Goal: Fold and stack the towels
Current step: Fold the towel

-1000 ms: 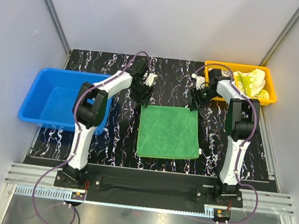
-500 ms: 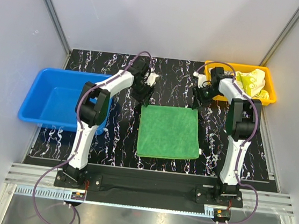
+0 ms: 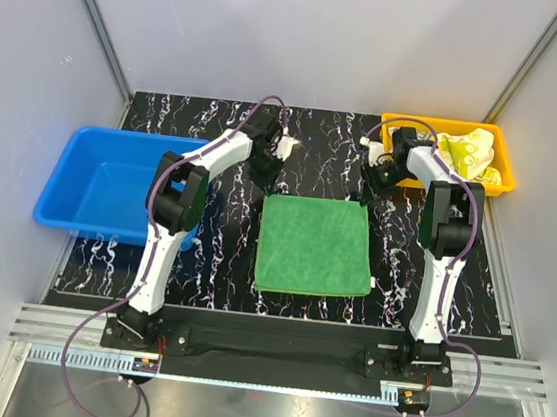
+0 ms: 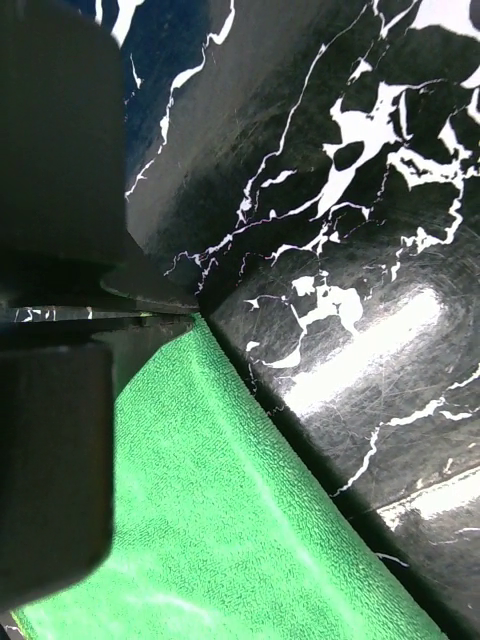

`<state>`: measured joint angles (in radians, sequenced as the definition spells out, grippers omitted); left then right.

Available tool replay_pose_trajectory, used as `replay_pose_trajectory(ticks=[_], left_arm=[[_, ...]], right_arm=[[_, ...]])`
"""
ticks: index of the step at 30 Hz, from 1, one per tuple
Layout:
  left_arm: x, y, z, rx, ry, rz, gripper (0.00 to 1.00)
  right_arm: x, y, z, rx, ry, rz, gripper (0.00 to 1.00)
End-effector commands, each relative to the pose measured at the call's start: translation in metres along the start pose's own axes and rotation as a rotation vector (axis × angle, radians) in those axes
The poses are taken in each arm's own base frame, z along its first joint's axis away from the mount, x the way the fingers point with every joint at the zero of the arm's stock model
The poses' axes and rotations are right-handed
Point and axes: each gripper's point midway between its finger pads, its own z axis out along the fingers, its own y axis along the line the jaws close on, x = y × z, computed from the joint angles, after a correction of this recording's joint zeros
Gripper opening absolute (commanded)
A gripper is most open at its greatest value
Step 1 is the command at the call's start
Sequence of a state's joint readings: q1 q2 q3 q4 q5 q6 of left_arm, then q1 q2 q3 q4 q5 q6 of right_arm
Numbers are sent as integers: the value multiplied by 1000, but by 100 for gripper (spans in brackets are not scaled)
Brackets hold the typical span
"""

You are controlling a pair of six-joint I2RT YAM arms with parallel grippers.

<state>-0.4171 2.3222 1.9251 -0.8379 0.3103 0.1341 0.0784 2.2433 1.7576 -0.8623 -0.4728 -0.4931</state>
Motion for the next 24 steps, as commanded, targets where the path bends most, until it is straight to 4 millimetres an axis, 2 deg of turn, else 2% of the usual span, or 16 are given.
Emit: replay_pose_trajectory(ticks=[1,3,4,7,12,13,17,21,22,23,24], left_arm=[[-19,1,-10,-7,-51,34,0],[-24,3,-12,-15,-62,40,0],[-25,3,-12,-19,-63,40,0],[-34,9,-17,-46,-87,43,0],[-43,20,-31,-107,-117,44,0],[-49,19,-40,-114,-139,53,0],[-54,24,-53,-167,-176,68,0],[-53,33,-66,-221,-190,68,0],[-54,33,-69,-224,-199,66,0],[-55,33,-73,-225,-210,68,0],[-55,32,-78,-229,-221,69,0]], right_arm=[[-4,1,-4,-14,-14,-16,30],[-10,2,-7,-14,-35,-22,21],[-13,1,-7,-15,-46,-23,11],[-25,3,-13,-11,-93,-38,0],[-45,-6,-23,56,-178,-98,0],[-44,-6,-21,60,-181,-103,0],[-60,-9,-29,96,-271,-178,0],[-68,-8,-42,151,-357,-261,0],[-63,-9,-41,167,-354,-270,0],[-75,-12,-54,216,-405,-297,0],[-74,-16,-56,247,-407,-304,0]])
